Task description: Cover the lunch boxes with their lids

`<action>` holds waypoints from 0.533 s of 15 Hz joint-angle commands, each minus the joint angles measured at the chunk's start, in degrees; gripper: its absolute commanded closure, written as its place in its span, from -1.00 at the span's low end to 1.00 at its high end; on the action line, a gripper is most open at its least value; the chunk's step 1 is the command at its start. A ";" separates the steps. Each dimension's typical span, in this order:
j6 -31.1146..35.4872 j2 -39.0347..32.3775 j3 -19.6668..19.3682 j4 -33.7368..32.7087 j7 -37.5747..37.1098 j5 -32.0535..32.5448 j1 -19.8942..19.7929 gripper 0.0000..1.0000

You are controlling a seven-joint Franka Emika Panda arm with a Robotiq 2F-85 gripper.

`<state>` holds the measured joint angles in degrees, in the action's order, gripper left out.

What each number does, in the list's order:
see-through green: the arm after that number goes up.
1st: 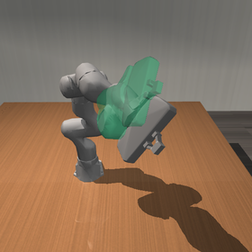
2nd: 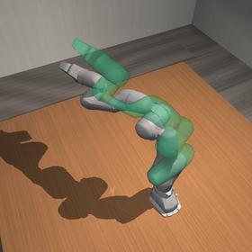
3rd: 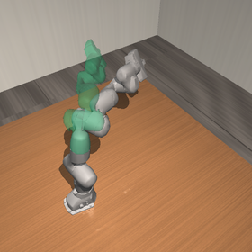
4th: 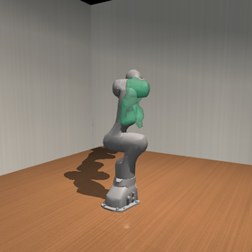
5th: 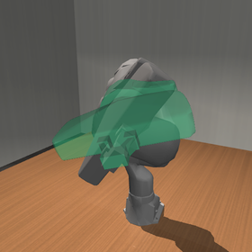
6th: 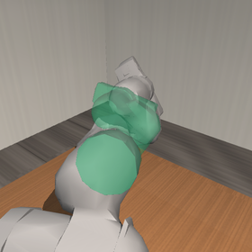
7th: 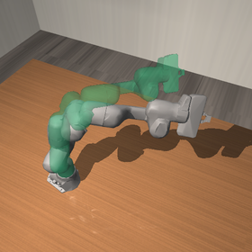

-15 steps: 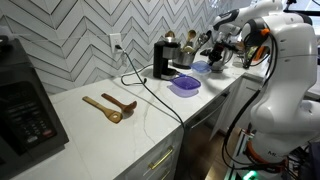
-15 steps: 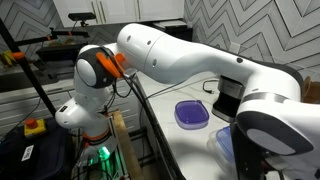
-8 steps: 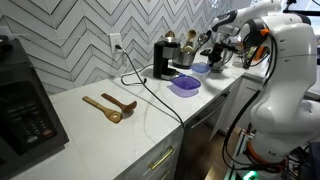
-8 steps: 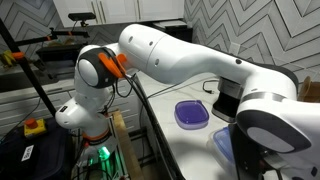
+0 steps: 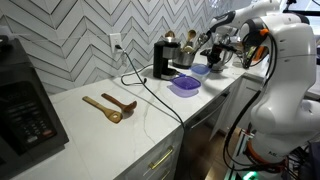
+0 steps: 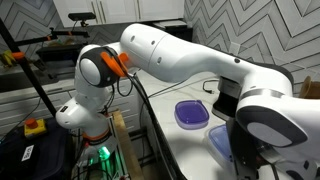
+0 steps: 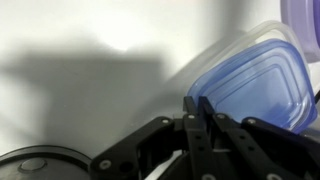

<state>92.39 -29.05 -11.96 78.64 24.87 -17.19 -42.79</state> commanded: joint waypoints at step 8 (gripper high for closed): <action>-3.18 2.12 0.31 0.81 0.49 1.31 0.71 0.96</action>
<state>90.86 -28.35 -11.93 78.93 24.89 -16.44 -42.08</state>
